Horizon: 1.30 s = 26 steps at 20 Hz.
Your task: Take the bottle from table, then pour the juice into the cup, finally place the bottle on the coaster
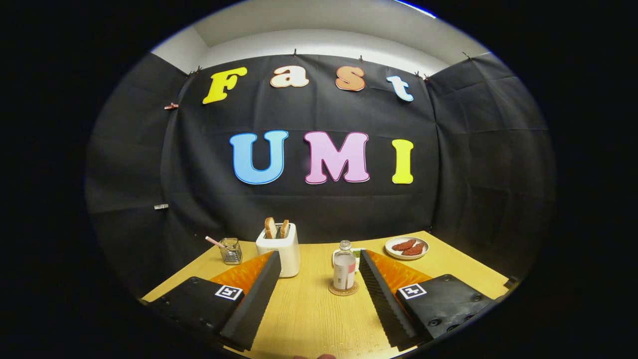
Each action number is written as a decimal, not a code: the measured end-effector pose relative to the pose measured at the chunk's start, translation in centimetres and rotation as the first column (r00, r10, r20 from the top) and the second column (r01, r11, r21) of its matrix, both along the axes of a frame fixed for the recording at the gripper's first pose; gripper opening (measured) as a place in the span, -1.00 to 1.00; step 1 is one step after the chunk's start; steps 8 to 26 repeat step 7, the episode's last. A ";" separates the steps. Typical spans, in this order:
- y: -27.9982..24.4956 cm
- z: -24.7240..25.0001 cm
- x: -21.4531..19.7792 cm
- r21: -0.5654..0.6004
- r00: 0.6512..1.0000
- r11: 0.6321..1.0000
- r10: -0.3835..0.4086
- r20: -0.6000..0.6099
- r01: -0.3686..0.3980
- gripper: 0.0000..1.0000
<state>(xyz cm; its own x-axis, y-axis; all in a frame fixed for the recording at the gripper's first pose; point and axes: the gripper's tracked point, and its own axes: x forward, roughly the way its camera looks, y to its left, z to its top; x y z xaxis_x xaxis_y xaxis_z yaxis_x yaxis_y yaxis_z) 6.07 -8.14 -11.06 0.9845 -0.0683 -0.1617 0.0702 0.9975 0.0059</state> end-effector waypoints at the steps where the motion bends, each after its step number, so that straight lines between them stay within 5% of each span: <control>1: 0.1 0.1 -0.2 0.006 1.000 1.000 0.008 0.000 -0.008 0.94; 26: 0.3 0.8 -0.6 0.021 0.999 0.999 0.033 -0.004 -0.033 0.94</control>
